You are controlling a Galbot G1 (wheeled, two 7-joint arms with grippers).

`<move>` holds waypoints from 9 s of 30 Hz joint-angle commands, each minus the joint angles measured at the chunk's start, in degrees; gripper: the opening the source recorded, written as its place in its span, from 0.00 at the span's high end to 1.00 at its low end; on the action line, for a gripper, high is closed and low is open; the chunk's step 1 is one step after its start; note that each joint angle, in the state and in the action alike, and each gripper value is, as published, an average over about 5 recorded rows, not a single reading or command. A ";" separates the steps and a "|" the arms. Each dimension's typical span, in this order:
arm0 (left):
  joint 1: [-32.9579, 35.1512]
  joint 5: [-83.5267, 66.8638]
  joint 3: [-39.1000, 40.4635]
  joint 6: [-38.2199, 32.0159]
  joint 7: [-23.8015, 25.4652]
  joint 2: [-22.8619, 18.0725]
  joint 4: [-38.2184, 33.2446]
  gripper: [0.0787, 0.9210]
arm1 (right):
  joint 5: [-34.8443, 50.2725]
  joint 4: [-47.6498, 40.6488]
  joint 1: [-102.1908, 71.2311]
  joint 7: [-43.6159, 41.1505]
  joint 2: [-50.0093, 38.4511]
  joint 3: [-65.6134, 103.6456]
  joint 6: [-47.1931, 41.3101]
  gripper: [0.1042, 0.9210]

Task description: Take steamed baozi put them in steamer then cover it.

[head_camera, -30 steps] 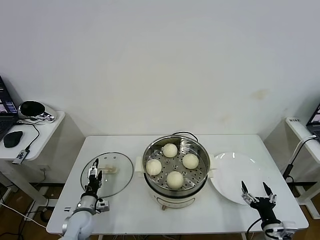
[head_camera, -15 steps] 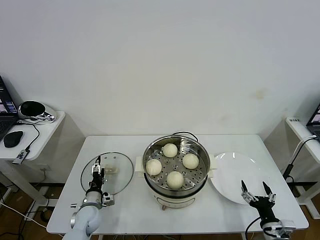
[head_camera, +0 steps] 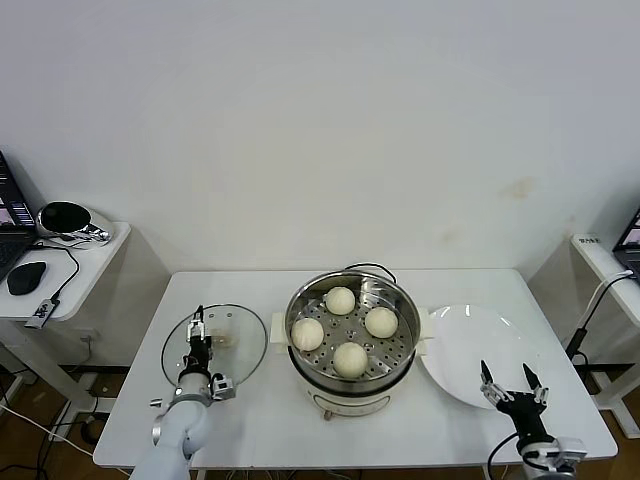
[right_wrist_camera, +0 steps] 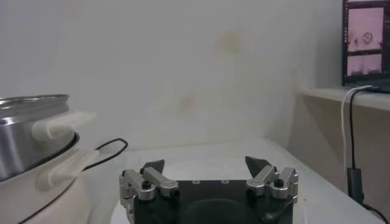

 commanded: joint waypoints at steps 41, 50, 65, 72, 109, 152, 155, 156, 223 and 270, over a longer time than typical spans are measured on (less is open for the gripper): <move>-0.35 -3.87 0.33 7.56 -1.38 0.55 -2.17 0.92 | 0.75 -2.48 2.01 -0.16 -1.20 0.10 -0.16 0.12; 9.35 -0.59 4.99 26.80 6.91 5.69 -24.69 0.92 | 2.37 -1.56 2.05 0.05 -2.78 0.45 -1.48 0.12; 10.95 14.61 0.41 31.02 24.67 -4.70 -44.17 0.92 | -1.76 2.62 1.06 2.41 -0.93 0.47 -7.53 0.12; 7.02 20.10 8.19 30.35 27.60 -11.46 -45.17 0.92 | -2.99 2.87 1.62 2.87 -0.26 0.55 -8.99 0.12; -7.24 16.42 35.11 31.22 25.63 -17.92 -27.96 0.92 | -6.09 -1.91 4.69 3.69 2.06 1.31 -9.25 0.12; -4.85 25.64 32.88 31.14 30.58 -17.76 -23.19 0.92 | -7.35 -3.05 5.41 3.79 1.51 0.50 -9.06 0.12; -4.85 25.63 32.80 31.13 30.56 -17.73 -23.12 0.92 | -7.40 -3.19 5.37 3.78 1.58 0.43 -8.97 0.12; -4.88 25.59 32.79 31.13 30.56 -17.73 -23.07 0.92 | -7.44 -3.27 5.38 3.78 1.59 0.39 -8.93 0.12; 6.24 20.13 34.50 30.27 34.74 -11.24 -49.62 0.12 | -7.81 -2.74 4.46 2.48 2.39 0.10 -8.95 0.12; 53.10 -62.36 -8.20 2.68 7.54 -13.55 -57.04 0.12 | -9.25 15.44 -15.31 3.21 -0.74 -9.71 -7.09 0.12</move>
